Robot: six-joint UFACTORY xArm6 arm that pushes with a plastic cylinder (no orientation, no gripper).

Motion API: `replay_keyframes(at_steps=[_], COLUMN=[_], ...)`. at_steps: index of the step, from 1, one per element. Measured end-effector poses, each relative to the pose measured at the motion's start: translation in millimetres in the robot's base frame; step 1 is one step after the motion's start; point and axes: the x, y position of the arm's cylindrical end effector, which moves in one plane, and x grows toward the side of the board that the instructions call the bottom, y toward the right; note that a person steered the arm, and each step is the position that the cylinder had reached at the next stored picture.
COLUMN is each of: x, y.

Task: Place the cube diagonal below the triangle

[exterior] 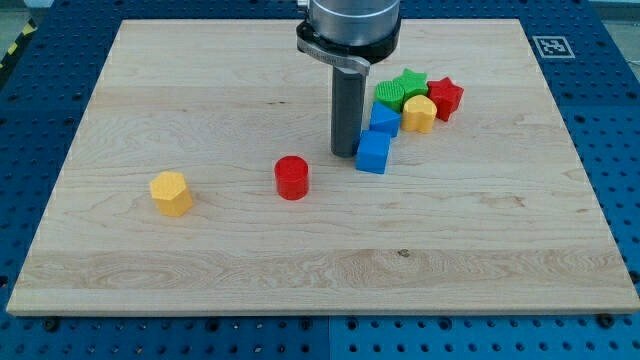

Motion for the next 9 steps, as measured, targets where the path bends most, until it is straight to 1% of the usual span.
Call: replay_keyframes(at_steps=[3, 4, 5, 8, 9], x=[9, 23, 28, 27, 27], y=[-19, -13, -11, 11, 35])
